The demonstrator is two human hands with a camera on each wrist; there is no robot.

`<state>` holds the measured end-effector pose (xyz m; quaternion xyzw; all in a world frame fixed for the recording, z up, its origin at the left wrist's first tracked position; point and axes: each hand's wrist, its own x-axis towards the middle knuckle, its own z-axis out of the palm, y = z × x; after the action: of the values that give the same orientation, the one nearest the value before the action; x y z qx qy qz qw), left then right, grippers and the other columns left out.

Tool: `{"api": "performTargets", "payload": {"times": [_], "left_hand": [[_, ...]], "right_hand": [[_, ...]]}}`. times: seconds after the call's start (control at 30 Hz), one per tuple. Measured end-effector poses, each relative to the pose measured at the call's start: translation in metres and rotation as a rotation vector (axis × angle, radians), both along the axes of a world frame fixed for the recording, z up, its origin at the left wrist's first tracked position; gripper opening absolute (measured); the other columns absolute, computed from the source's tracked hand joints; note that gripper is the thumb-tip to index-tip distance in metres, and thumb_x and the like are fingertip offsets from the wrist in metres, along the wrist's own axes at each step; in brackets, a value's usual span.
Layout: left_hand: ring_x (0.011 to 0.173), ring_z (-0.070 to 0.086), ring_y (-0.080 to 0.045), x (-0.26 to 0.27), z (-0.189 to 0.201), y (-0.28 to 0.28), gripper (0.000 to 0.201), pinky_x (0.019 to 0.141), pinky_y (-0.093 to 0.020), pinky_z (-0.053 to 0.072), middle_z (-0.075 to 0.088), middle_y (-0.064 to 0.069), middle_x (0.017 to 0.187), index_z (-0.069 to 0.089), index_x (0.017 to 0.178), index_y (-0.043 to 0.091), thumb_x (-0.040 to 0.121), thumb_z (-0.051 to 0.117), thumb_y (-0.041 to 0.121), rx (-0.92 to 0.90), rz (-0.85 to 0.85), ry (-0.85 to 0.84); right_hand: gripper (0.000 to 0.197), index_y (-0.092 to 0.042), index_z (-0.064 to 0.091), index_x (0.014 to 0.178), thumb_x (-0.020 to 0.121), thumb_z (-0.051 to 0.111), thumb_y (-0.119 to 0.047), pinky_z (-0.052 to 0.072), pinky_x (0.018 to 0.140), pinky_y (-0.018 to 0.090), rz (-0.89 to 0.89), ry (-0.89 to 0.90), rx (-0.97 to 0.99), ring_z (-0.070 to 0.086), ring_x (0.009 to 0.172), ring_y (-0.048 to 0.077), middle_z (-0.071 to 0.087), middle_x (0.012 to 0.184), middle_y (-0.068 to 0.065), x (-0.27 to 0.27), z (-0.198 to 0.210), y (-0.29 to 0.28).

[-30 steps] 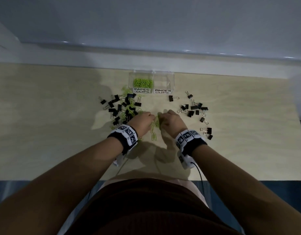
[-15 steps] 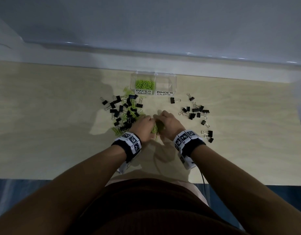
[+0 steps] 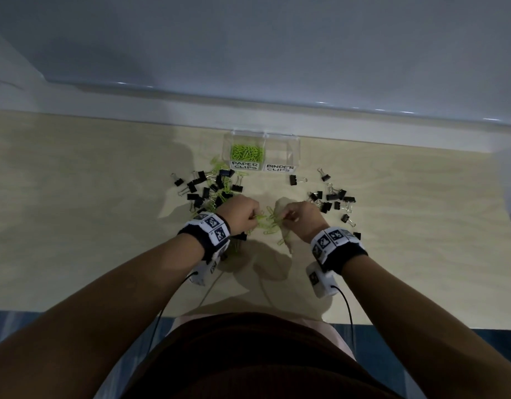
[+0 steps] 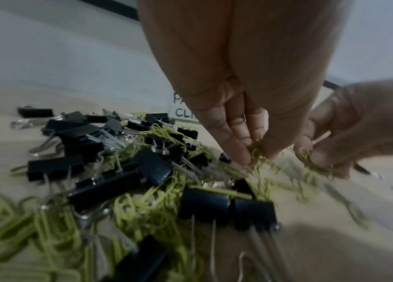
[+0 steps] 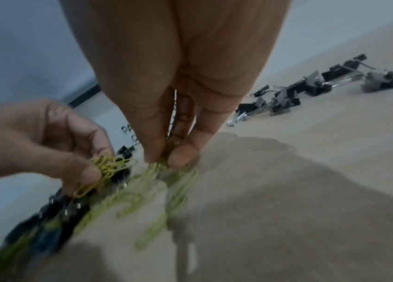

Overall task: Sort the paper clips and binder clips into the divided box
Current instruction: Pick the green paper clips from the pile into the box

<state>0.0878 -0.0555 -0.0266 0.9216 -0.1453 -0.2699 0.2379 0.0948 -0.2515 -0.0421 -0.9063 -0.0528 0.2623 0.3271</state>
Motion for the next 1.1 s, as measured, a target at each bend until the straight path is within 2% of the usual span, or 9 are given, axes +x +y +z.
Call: {"api": "performTargets", "payload": {"times": [0.17,0.3,0.4,0.47,0.63,0.73,0.8,0.9,1.1], "left_hand": [[0.072,0.059,-0.006,0.019,0.020,0.019,0.006,0.069,-0.018,0.046,0.067,0.002,0.087,0.068,0.088,0.011,0.083,0.068,0.014,-0.232,0.246,0.015],[0.071,0.059,-0.004,0.052,0.038,0.031,0.010,0.066,-0.012,0.045,0.065,0.002,0.085,0.066,0.092,0.008,0.085,0.066,0.015,-0.281,0.424,-0.107],[0.074,0.061,-0.012,0.084,0.046,0.035,0.009,0.072,-0.021,0.051,0.066,-0.002,0.086,0.067,0.090,0.006,0.083,0.066,0.012,-0.224,0.548,-0.212],[0.079,0.064,-0.018,0.102,0.051,0.032,0.010,0.078,-0.028,0.054,0.069,-0.005,0.090,0.069,0.091,0.008,0.082,0.065,0.012,-0.135,0.563,-0.240],[0.092,0.066,-0.025,0.105,0.054,0.026,0.021,0.087,-0.031,0.052,0.070,-0.012,0.104,0.070,0.103,0.006,0.086,0.060,0.011,-0.025,0.461,-0.223],[0.091,0.064,-0.020,0.071,0.044,0.034,0.018,0.086,-0.030,0.050,0.069,-0.008,0.104,0.067,0.105,0.010,0.088,0.061,0.015,-0.018,0.371,-0.267],[0.085,0.059,-0.015,0.042,0.032,0.039,0.015,0.079,-0.024,0.045,0.066,-0.006,0.104,0.067,0.102,0.013,0.089,0.059,0.013,-0.011,0.236,-0.184],[0.100,0.057,-0.021,0.009,0.012,0.042,0.022,0.082,-0.028,0.043,0.059,-0.005,0.113,0.067,0.109,0.013,0.088,0.059,0.011,0.100,-0.045,-0.060],[0.105,0.055,-0.029,-0.004,-0.003,0.034,0.027,0.092,-0.037,0.044,0.057,-0.013,0.113,0.063,0.113,0.005,0.088,0.051,0.004,0.209,-0.218,-0.144]], "right_hand": [[0.016,-0.013,0.068,0.072,0.076,0.069,0.002,0.058,0.070,0.035,-0.150,0.057,0.205,0.064,0.064,0.017,0.069,0.071,0.005,0.031,0.019,0.011],[0.005,-0.007,0.068,0.077,0.079,0.068,-0.002,0.058,0.069,0.026,-0.165,-0.063,0.282,0.067,0.070,0.011,0.070,0.075,0.000,0.072,0.045,0.041],[0.007,-0.013,0.066,0.077,0.082,0.066,-0.009,0.055,0.067,0.018,-0.180,-0.210,0.268,0.066,0.071,0.006,0.068,0.075,-0.004,0.098,0.060,0.067],[0.005,-0.014,0.068,0.081,0.082,0.066,-0.010,0.056,0.072,0.022,-0.197,-0.253,0.214,0.066,0.076,0.011,0.070,0.082,-0.001,0.111,0.061,0.080],[0.028,-0.012,0.065,0.109,0.083,0.062,-0.005,0.052,0.084,0.025,-0.038,-0.292,0.002,0.064,0.096,0.016,0.068,0.109,0.005,0.105,0.052,0.080],[0.021,-0.011,0.067,0.100,0.084,0.055,-0.002,0.053,0.083,0.026,0.083,-0.364,-0.017,0.062,0.086,0.016,0.068,0.101,0.006,0.074,0.040,0.072],[0.020,-0.014,0.069,0.094,0.081,0.058,-0.003,0.054,0.081,0.028,0.195,-0.243,-0.091,0.061,0.082,0.017,0.068,0.097,0.006,0.053,0.028,0.071],[0.019,-0.012,0.068,0.097,0.081,0.059,-0.010,0.046,0.074,0.026,0.335,-0.140,-0.199,0.060,0.088,0.026,0.063,0.101,0.011,0.028,0.012,0.079],[0.022,-0.010,0.067,0.100,0.078,0.062,-0.010,0.047,0.081,0.033,0.273,-0.148,-0.183,0.058,0.093,0.032,0.056,0.103,0.015,0.013,0.002,0.087]]}}
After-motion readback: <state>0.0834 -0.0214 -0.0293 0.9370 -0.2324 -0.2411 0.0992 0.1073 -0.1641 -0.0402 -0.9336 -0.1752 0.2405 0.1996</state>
